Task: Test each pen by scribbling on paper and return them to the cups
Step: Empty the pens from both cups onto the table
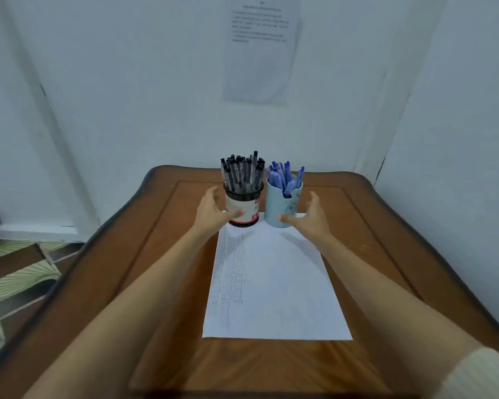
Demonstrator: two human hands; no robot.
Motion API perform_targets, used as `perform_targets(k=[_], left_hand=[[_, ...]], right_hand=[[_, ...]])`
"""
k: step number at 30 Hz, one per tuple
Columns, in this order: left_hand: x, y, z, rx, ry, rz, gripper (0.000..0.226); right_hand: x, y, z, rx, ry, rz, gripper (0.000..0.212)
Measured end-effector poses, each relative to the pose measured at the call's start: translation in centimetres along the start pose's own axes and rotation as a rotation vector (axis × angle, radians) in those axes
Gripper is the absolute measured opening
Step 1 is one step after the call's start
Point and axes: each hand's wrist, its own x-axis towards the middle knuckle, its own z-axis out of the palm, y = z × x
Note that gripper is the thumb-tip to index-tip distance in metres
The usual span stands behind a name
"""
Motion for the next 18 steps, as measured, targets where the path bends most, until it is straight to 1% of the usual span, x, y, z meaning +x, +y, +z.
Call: perform_targets(k=[2, 4, 5, 6, 8, 9, 13, 15, 18], left_hand=[[1.7, -0.2, 0.7, -0.052, -0.057, 0.03, 0.094], [3.0, -0.3, 1.5, -0.108, -0.1, 0.038, 0.102], [3.7, -0.7, 2.1, -0.151, -0.095, 0.046, 0.105], [3.8, -0.7, 2.5, -0.166, -0.064, 0.039, 0.103], [4.1, -0.8, 2.8, -0.176, -0.002, 0.037, 0.091], [4.3, -0.8, 3.0, -0.183, 0.019, 0.037, 0.091], [3.1, -0.1, 1.7, -0.098, 0.045, 0.026, 0.11], [2.1, 0.2, 0.6, -0.088, 0.038, 0.025, 0.111], [-0.8, 0.6, -1.6, -0.129, 0.049, -0.028, 0.112]], right_hand=[[1.7, 0.1, 0.7, 0.086, 0.0, -0.069, 0.111], [3.1, 0.3, 1.4, 0.161, -0.01, -0.098, 0.108], [3.5, 0.6, 1.9, 0.19, 0.004, -0.112, 0.104], [3.6, 0.8, 2.4, 0.196, 0.029, -0.129, 0.1], [3.7, 0.9, 2.9, 0.22, 0.082, -0.152, 0.092], [3.7, 0.9, 2.9, 0.231, 0.098, -0.153, 0.09], [3.3, 0.2, 2.0, 0.269, 0.122, -0.122, 0.089], [2.5, 0.0, 0.7, 0.303, 0.133, -0.09, 0.088], [-0.4, -0.2, -2.2, 0.294, 0.114, -0.08, 0.087]])
